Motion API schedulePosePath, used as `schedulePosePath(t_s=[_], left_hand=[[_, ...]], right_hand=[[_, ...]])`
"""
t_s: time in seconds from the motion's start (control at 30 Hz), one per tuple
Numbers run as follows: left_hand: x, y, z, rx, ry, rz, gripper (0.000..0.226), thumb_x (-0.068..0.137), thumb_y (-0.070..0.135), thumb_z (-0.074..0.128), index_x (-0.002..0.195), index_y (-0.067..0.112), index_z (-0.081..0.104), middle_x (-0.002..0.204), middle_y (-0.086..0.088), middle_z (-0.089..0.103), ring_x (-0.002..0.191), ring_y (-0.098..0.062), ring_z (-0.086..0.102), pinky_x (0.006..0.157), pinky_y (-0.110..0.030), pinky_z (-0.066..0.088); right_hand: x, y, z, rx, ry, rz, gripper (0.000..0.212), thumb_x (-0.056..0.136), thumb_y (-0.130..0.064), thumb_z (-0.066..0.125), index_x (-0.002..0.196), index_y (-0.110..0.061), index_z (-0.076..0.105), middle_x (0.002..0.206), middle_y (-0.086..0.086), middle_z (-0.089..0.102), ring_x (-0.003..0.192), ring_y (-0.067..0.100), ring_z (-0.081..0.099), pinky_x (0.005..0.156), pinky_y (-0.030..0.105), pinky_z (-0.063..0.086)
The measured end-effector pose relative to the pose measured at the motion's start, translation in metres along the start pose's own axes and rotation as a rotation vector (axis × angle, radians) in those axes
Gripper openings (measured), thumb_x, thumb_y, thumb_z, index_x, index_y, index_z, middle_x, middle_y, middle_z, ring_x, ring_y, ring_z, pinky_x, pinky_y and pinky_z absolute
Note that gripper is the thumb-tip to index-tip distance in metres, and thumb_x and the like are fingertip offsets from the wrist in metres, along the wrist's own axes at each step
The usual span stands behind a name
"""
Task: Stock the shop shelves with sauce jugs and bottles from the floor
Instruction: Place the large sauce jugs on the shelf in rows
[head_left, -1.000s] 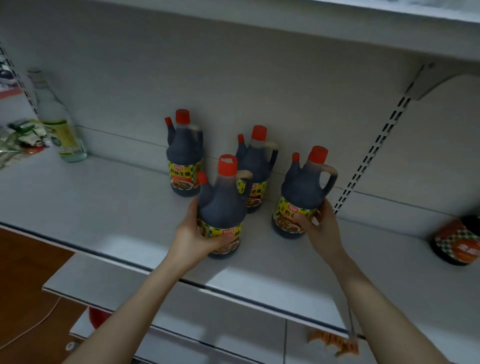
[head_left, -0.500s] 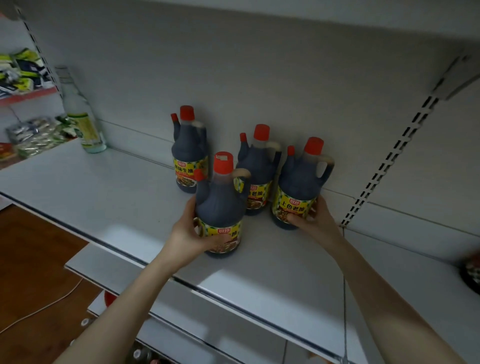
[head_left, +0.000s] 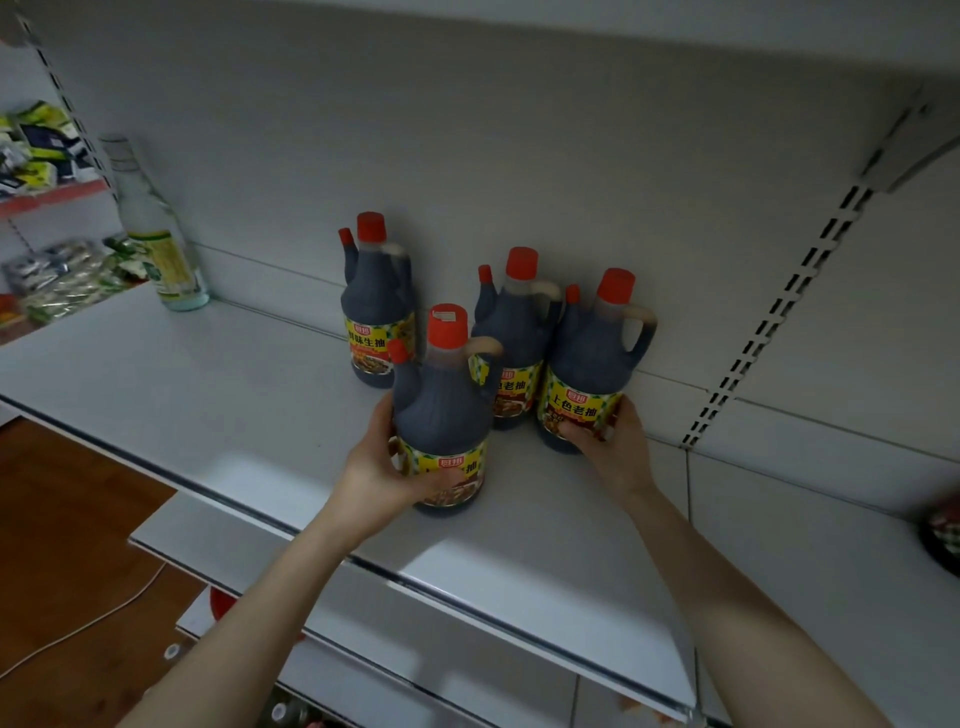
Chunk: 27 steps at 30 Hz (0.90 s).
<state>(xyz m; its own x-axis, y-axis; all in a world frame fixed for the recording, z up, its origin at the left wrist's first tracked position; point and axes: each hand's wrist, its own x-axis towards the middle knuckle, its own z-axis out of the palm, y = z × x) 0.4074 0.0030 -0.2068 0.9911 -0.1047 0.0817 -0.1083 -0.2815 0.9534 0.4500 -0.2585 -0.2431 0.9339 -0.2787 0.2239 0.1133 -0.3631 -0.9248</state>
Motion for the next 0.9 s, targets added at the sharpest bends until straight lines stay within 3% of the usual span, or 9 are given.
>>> schedulePosePath(t_s=[0.1,0.2,0.37,0.57,0.73,0.9], left_hand=[[0.0,0.0,0.0,-0.003,0.001,-0.001,0.093,0.052,0.034,0.085,0.123,0.042,0.025,0.105,0.034,0.045,0.094,0.005,0.052,0.069,-0.007,0.043],[0.0,0.001,0.0,-0.001,0.002,-0.003,0.096,0.039,0.051,0.076,0.122,0.044,0.026,0.104,0.036,0.046,0.091,0.012,0.052,0.065,-0.005,0.044],[0.0,0.0,-0.001,0.004,-0.01,0.007,0.098,0.038,0.055,0.072,0.124,0.042,0.027,0.105,0.036,0.046,0.091,0.013,0.052,0.066,-0.007,0.045],[0.0,0.0,-0.003,-0.001,-0.032,0.012,0.1,0.039,0.053,0.073,0.127,0.039,0.028,0.107,0.034,0.048,0.091,0.015,0.052,0.067,-0.008,0.048],[0.0,-0.001,-0.002,-0.018,-0.04,0.023,0.094,0.058,0.027,0.086,0.132,0.032,0.029,0.107,0.032,0.049,0.09,0.015,0.053,0.068,-0.006,0.048],[0.005,-0.004,-0.004,-0.007,-0.054,0.017,0.089,0.065,0.014,0.082,0.135,0.026,0.029,0.107,0.028,0.049,0.099,-0.003,0.053,0.072,-0.011,0.047]], right_hand=[[0.003,-0.001,-0.003,0.001,-0.041,0.009,0.062,0.069,-0.01,0.079,0.122,-0.007,0.045,0.115,0.002,0.056,0.101,0.012,0.055,0.076,0.013,0.045],[0.002,-0.002,-0.004,0.005,-0.074,-0.002,0.064,0.071,-0.008,0.077,0.125,-0.004,0.042,0.115,0.0,0.054,0.1,0.01,0.053,0.072,0.001,0.043],[0.003,-0.005,-0.003,-0.001,-0.096,-0.023,0.058,0.076,0.002,0.07,0.125,0.001,0.04,0.115,0.002,0.052,0.097,0.004,0.053,0.072,0.0,0.043],[0.003,-0.009,-0.006,-0.006,-0.134,-0.013,0.058,0.077,0.006,0.067,0.127,0.003,0.037,0.116,0.002,0.05,0.101,0.011,0.051,0.069,-0.002,0.041],[0.001,-0.012,-0.003,-0.017,-0.114,0.007,0.058,0.078,0.006,0.066,0.128,0.005,0.036,0.116,0.002,0.049,0.105,0.014,0.049,0.067,-0.003,0.04],[-0.005,-0.017,-0.005,-0.001,-0.103,0.119,0.066,0.079,-0.002,0.068,0.134,-0.001,0.033,0.125,0.005,0.05,0.113,0.016,0.048,0.073,0.003,0.044]])
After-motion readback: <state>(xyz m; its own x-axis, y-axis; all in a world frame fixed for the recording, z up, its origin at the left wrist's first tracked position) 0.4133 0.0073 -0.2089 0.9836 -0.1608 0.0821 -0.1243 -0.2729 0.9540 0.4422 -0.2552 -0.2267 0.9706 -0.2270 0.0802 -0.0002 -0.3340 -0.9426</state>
